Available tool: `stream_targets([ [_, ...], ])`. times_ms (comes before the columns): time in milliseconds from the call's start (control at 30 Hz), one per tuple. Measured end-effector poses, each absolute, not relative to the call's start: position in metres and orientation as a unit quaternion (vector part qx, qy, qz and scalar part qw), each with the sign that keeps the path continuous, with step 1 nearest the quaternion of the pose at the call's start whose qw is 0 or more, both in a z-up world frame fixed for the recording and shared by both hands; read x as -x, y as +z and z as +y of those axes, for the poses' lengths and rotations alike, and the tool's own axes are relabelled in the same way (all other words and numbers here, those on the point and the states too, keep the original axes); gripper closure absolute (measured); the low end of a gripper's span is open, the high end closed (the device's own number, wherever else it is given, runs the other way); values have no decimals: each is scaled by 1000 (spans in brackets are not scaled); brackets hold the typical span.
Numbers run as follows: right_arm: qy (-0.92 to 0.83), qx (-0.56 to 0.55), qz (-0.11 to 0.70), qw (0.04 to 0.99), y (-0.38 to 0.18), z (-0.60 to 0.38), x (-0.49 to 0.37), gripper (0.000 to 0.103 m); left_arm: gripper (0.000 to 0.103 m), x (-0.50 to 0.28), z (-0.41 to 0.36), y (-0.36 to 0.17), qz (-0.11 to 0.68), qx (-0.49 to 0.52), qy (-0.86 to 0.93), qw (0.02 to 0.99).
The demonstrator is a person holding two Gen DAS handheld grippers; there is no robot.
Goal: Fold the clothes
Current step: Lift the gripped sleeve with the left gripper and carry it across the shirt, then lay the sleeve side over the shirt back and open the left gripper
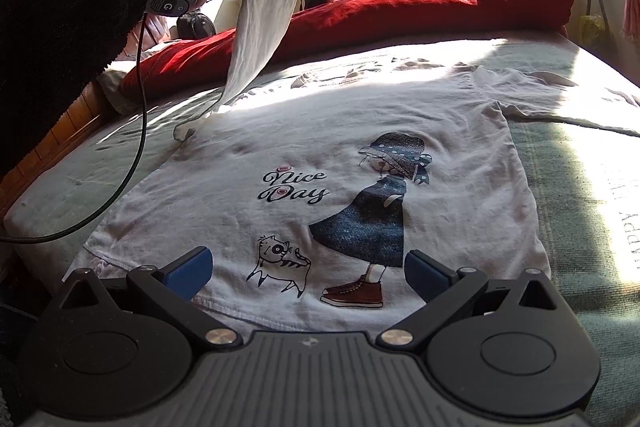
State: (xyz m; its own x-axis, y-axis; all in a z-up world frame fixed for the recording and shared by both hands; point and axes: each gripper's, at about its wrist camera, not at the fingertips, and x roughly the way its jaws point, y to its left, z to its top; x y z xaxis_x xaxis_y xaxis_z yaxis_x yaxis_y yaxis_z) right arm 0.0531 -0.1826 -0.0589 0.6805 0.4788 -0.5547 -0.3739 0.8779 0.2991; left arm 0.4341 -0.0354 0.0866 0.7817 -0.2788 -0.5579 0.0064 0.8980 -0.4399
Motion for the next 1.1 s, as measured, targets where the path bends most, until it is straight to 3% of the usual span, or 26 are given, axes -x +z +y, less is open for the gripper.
stream_targets([
  [867, 218, -75, 350, 908, -70, -183, -57, 0, 93, -470, -134, 16, 402, 181, -134, 887],
  [933, 218, -73, 353, 907, -71, -182, -57, 0, 90, -470, -139, 10, 413, 169, -135, 885],
  [1100, 217, -73, 355, 906, -72, -182, -58, 0, 67, -464, -147, 4, 432, 123, -138, 883],
])
